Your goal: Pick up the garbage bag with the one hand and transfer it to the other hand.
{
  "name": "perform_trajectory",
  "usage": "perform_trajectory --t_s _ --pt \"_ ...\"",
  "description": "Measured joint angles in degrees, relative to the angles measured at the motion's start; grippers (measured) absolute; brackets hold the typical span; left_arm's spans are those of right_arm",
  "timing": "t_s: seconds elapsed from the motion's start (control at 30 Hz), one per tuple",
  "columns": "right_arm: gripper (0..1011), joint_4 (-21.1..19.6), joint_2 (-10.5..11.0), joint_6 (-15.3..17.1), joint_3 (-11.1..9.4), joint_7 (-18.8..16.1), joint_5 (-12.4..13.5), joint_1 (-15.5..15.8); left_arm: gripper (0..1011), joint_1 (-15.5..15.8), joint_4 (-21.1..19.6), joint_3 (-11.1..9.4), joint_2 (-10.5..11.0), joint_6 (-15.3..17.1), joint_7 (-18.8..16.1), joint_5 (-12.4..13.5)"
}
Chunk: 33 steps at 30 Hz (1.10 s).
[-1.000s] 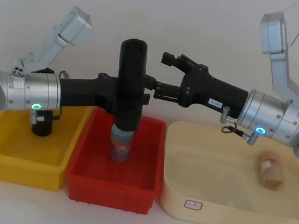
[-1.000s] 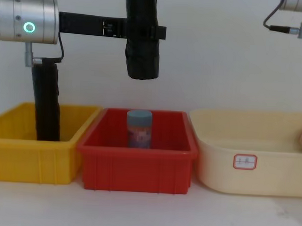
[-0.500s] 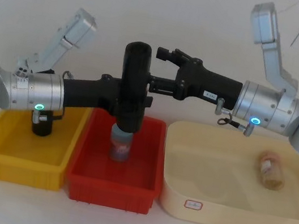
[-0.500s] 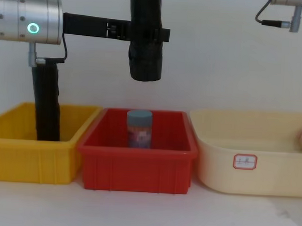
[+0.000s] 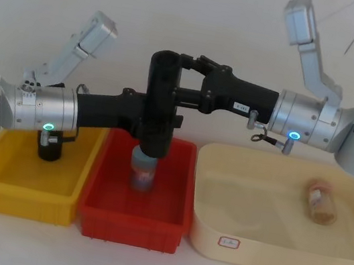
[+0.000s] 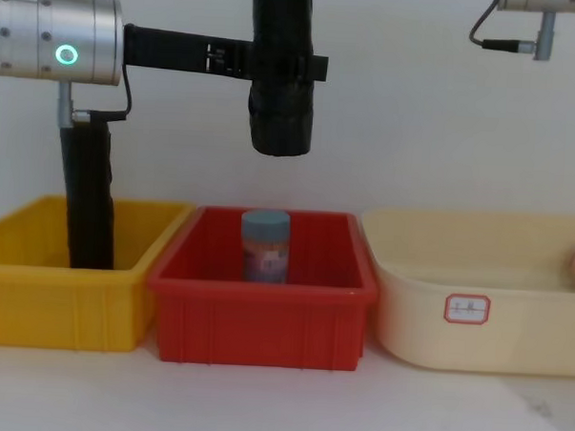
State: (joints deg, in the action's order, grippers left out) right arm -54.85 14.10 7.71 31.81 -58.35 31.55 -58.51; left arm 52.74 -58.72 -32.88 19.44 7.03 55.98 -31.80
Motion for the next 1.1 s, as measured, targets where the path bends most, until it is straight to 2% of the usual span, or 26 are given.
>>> perform_trajectory --t_s 1.1 --pt "1001 6.2 -3.3 -2.2 3.0 -2.9 1.0 -3.2 421 -0.4 -0.9 -0.9 1.3 0.2 -1.2 -1.7"
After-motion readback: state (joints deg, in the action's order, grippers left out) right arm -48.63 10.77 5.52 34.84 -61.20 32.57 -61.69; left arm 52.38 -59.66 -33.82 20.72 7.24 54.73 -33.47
